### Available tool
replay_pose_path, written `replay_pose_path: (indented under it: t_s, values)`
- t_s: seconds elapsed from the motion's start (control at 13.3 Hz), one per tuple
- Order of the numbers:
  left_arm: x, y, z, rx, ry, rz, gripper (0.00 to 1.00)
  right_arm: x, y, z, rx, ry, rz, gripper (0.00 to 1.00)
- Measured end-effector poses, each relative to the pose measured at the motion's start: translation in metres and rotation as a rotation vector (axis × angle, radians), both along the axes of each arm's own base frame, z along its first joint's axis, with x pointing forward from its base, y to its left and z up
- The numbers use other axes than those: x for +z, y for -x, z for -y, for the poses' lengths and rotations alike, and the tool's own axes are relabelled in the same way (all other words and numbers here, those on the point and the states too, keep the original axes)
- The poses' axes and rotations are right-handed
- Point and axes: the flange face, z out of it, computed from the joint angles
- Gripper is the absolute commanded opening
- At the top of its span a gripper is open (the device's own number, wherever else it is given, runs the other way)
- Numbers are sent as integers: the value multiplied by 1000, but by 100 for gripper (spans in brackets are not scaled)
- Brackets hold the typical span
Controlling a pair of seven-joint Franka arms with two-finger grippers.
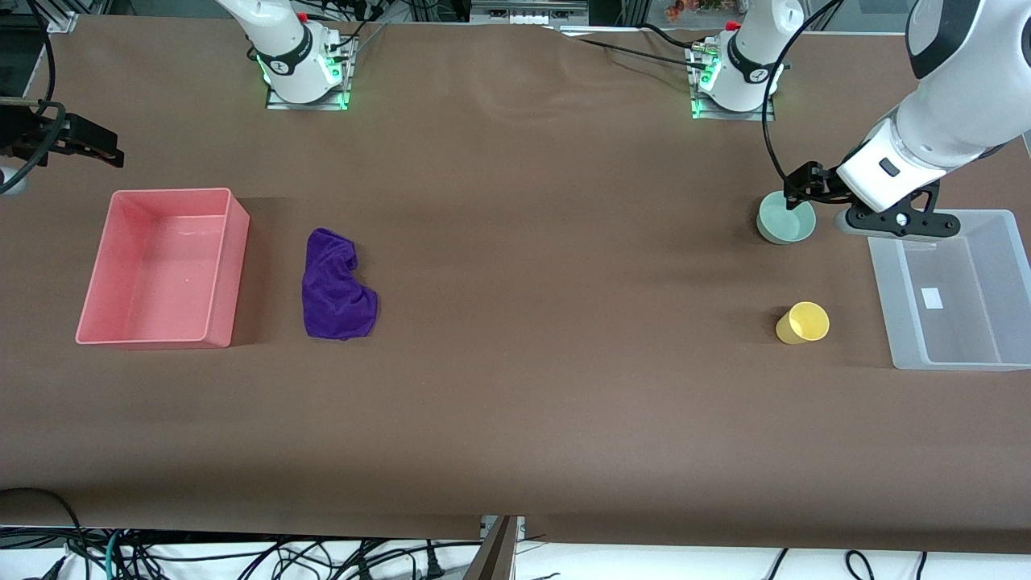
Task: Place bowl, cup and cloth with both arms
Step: 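Lower the left gripper over the mint-green cup and grasp it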
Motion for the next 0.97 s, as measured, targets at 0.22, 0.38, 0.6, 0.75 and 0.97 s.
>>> replay_pose_path:
  t_s: [0.22, 0.38, 0.6, 0.75, 0.97]
  values:
    - [-6, 1, -2, 3, -2, -11, 100, -1, 0, 2, 0, 0, -1, 100]
    - [-14, 1, -3, 4, -3, -16, 100, -1, 0, 2, 0, 0, -1, 100]
    - [-27, 3, -7, 9, -8, -28, 100, -1, 0, 2, 0, 0, -1, 100]
    - [-51, 8, -16, -28, -51, -71, 100, -1, 0, 2, -1, 0, -1, 100]
    - [-95, 23, -28, -163, -71, -163, 99, -1, 0, 2, -1, -1, -2, 100]
